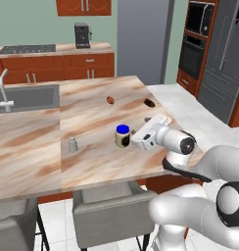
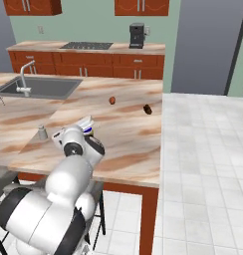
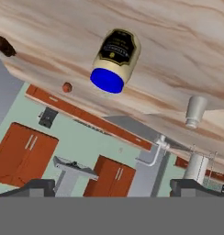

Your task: Move the mayonnaise and shaker from the cabinet to the dining counter.

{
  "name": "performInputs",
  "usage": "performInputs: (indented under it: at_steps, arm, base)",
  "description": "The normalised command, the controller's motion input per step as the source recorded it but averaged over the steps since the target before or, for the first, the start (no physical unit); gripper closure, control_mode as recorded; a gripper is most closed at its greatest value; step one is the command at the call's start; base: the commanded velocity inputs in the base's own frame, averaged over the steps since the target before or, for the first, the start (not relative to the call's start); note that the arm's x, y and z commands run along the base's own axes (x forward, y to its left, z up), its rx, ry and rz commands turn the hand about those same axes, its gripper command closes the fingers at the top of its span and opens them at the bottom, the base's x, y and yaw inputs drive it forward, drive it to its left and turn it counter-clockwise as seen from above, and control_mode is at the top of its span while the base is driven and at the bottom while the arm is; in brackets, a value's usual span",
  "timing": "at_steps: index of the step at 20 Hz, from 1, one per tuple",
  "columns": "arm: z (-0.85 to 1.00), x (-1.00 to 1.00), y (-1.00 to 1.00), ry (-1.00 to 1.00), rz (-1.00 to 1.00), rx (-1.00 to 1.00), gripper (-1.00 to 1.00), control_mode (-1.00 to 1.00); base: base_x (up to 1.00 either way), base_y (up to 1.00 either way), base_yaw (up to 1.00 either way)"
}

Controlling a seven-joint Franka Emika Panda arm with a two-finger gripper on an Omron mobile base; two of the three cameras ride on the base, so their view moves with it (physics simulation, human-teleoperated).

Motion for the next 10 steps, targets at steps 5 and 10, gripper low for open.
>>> performInputs:
  at_steps: [5, 10]
  arm:
    - [1.0, -0.15, 0.0, 0.0, 0.0, 0.0, -1.0, -1.0]
    - [1.0, -0.21, -0.08, 0.05, 0.0, 0.0, -1.0, -1.0]
  base:
    - [0.0, 0.0, 0.0]
    - [0.0, 0.0, 0.0]
